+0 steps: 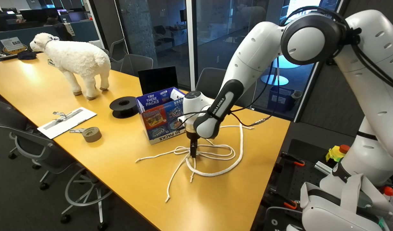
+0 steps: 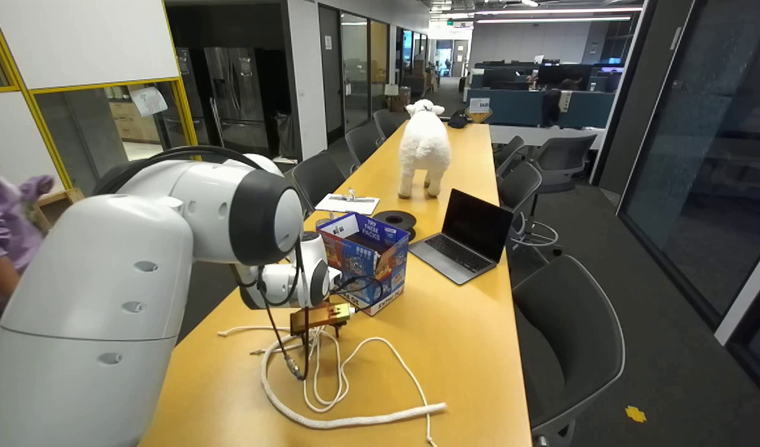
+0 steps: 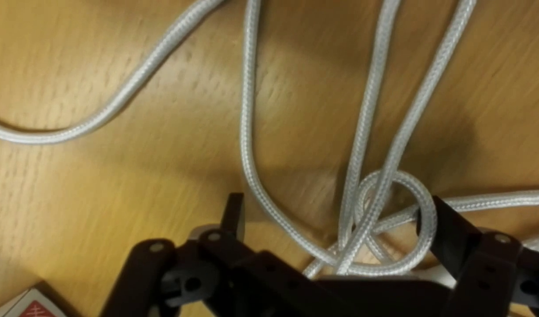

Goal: Put the white ropes inside the blue box

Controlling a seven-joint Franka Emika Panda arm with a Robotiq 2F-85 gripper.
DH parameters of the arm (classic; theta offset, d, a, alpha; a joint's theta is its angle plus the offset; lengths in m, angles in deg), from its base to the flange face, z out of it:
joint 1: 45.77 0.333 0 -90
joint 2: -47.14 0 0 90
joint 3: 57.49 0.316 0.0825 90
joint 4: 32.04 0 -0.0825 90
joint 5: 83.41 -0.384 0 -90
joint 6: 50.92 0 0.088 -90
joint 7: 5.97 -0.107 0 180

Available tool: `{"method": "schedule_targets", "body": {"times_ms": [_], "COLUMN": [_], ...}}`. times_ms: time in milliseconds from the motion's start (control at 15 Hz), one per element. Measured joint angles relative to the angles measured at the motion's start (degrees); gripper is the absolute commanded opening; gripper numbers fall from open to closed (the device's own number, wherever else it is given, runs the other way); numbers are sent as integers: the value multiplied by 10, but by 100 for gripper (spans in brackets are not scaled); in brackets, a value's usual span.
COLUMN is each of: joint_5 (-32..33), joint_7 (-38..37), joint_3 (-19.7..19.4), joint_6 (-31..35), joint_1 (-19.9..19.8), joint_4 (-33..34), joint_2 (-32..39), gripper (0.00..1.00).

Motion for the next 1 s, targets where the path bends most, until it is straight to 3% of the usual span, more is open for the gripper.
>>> {"method": "schedule_targets", "body": {"times_ms": [267,333,467,1000], "joint_5": [-12,-16,-27,-70], "joint_7": [47,58,78,127], "joint_3": [34,41,51,64], "joint_6": [-42,-57,-92,-136], "joint_1": [-42,-52,-69,-109], "joint_4": [22,31,52,91], "joint_2": [12,15,22,35], "gripper": [99,75,71,10]}}
